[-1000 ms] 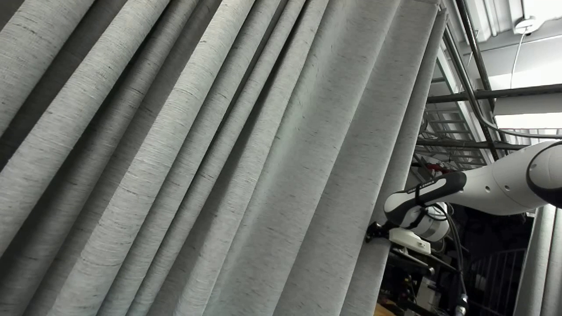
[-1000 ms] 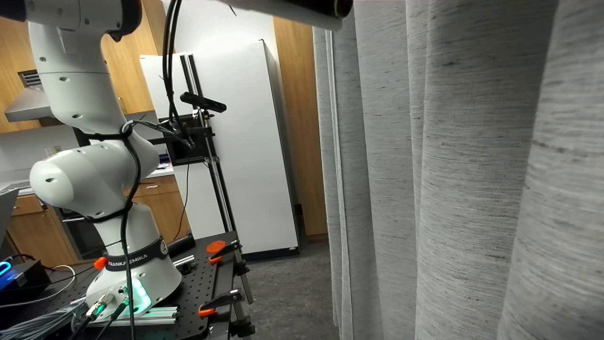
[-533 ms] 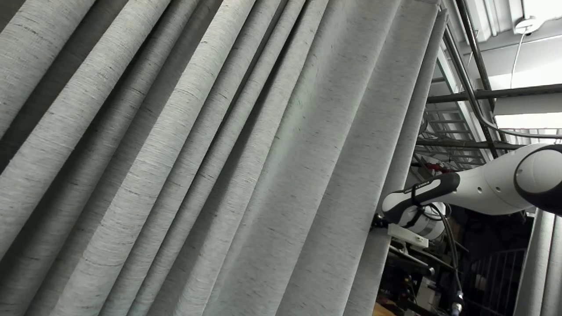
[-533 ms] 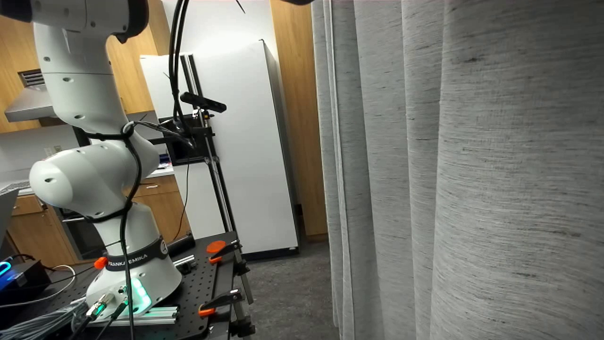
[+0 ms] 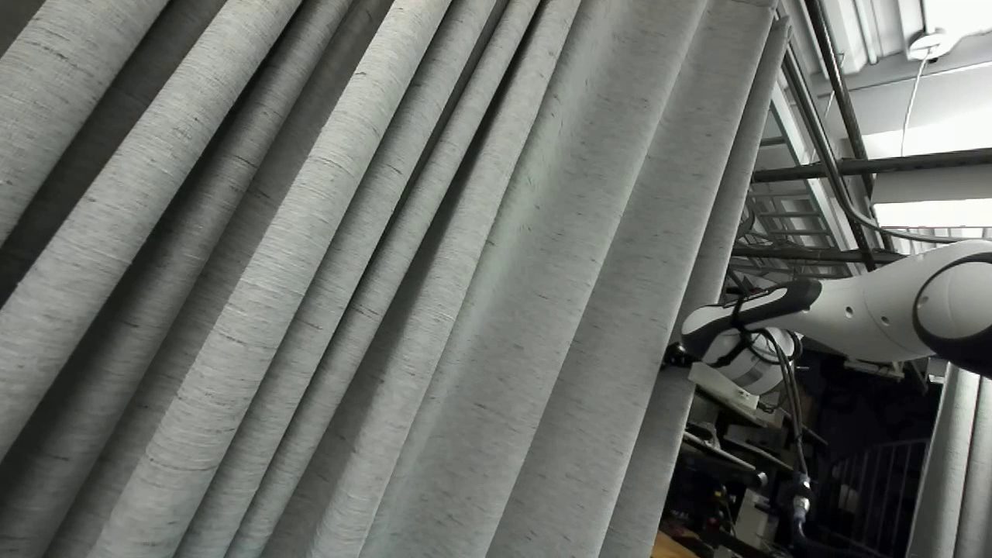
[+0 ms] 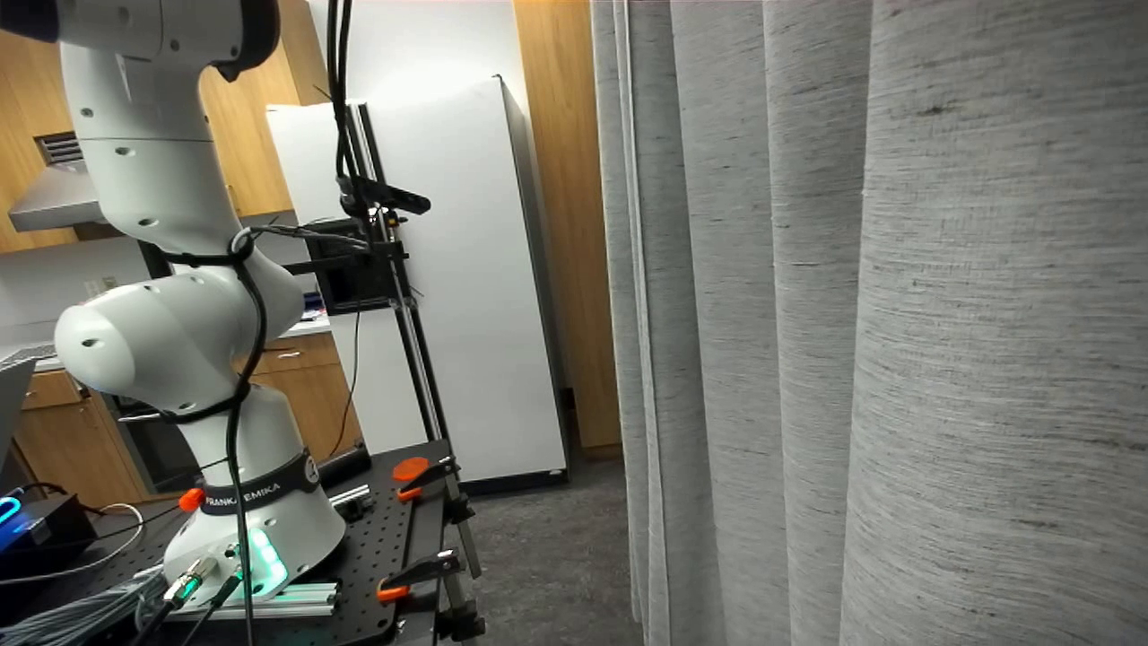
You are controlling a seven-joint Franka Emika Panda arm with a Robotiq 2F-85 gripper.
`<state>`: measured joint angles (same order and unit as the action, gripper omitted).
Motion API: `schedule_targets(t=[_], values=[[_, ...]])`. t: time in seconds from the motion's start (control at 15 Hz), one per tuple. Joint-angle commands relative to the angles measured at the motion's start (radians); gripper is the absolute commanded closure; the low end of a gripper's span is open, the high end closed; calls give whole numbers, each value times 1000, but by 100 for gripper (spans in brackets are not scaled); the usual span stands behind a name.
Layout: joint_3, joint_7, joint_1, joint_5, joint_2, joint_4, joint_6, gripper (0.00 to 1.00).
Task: Open the curtain and close it
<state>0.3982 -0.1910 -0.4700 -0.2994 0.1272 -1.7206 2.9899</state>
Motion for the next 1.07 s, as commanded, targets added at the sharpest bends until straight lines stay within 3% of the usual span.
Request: schedule_targets(t=[0.0, 0.13, 0.67, 1.0], values=[[-40, -90, -31, -107, 16, 65, 17, 13], [-45, -112, -32, -136, 25, 84, 19, 35], [-48, -133, -26, -147, 63, 121, 16, 96], [-45, -121, -15, -125, 84, 143, 7, 99]])
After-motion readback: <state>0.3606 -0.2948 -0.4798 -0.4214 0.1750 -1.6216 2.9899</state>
